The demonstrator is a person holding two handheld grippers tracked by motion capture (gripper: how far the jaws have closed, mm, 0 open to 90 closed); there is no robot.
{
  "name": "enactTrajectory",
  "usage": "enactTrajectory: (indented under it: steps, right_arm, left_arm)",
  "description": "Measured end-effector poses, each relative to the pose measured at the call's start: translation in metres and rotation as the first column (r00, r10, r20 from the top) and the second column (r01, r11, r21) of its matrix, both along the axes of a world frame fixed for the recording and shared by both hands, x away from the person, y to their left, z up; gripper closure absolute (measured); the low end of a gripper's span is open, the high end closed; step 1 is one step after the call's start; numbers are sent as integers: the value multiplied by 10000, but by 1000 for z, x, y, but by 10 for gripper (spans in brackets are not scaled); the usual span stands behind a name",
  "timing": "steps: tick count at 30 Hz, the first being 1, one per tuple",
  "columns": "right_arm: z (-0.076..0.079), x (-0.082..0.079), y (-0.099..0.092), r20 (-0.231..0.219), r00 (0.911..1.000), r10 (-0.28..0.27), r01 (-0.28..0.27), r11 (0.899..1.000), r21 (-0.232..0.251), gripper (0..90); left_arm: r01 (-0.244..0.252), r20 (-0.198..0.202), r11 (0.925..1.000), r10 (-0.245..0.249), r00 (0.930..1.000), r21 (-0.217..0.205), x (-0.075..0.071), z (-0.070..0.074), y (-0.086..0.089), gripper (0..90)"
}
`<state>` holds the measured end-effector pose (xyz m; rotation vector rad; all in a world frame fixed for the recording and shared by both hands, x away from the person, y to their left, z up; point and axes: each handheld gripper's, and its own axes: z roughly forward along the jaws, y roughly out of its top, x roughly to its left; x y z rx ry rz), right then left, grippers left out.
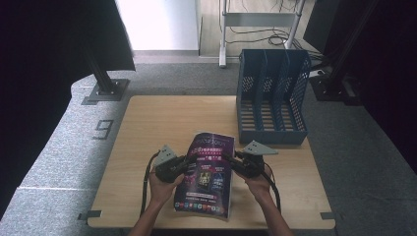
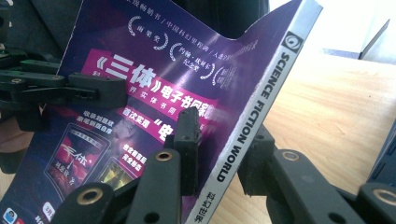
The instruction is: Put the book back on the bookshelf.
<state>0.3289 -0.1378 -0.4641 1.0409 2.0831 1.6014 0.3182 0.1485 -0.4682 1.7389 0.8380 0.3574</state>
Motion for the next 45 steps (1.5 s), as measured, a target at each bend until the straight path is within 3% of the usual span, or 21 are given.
enactTrajectory:
  steps: [14,28,36,45]
  right_arm:
    - [15,1,-4,611,9980,-181,176,9998,94,744]
    - [39,11,-12,1300,9898,-584,571,9983,139,772]
    - [31,4,-18,1477,9879,-479,438,9986,308,785]
    - [26,0,-21,1130,9934,-184,92,9967,812,793]
  left_arm:
    - [46,313,10000,-47,9995,32,9,12,-7,854]
    - [170,809,9998,-173,9966,40,26,38,-17,854]
    - [358,872,9993,-363,9955,79,20,28,-18,855]
    - [499,952,9988,-496,9942,-9,12,22,-14,854]
